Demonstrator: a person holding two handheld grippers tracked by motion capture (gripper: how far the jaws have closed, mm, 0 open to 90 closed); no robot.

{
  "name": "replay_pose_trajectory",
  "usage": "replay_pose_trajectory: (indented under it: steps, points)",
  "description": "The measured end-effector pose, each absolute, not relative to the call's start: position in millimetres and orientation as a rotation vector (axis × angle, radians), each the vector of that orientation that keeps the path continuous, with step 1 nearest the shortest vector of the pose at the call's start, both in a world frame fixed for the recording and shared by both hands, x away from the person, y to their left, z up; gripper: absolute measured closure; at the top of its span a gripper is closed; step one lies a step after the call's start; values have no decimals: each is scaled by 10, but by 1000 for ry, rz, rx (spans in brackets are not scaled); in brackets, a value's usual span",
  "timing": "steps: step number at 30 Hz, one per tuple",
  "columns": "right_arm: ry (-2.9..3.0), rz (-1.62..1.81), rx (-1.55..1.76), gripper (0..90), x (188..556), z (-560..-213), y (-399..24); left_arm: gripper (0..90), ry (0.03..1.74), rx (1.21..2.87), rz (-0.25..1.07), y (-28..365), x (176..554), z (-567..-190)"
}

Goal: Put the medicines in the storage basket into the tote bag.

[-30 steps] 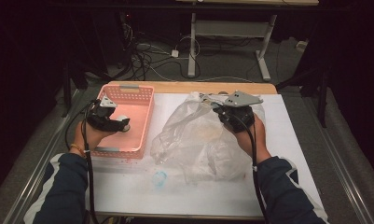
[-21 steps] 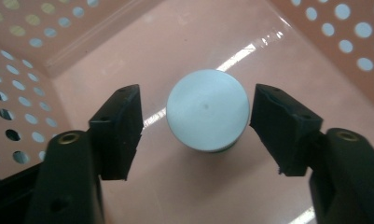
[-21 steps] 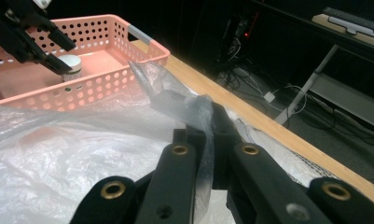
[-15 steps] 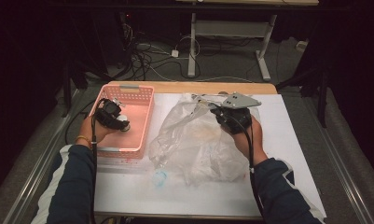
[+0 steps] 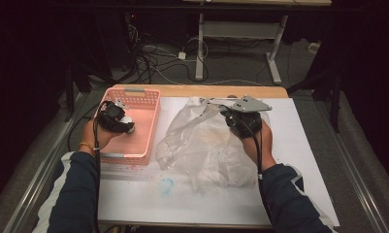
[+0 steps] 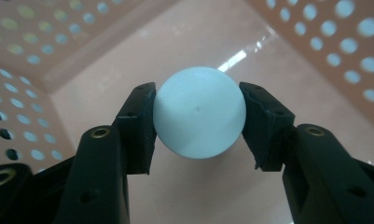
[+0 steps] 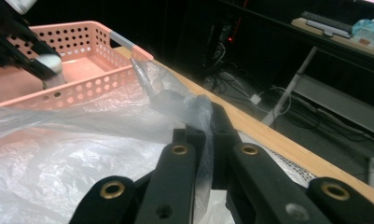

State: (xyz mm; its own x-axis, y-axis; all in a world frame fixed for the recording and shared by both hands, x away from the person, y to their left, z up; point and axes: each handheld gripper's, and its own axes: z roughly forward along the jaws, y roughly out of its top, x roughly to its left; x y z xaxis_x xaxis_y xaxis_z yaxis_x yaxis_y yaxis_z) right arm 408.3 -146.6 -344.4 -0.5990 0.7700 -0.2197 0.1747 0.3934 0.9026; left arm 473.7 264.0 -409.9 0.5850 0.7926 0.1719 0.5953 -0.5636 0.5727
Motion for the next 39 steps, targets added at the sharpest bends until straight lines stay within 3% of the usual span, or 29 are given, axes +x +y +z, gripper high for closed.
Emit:
replay_pose_trajectory:
  steps: [12,19,39]
  points:
    - [1979,1165,811,900,4071,-3446,-1403,480,887,2106,693,2503,4128,-3590]
    - [1964,1131,823,900,4105,-3466,-1367,480,741,2085,684,2260,3818,-3482]
    - [1975,1088,840,900,4186,-3543,-1328,480,463,2028,602,1566,3409,-3368]
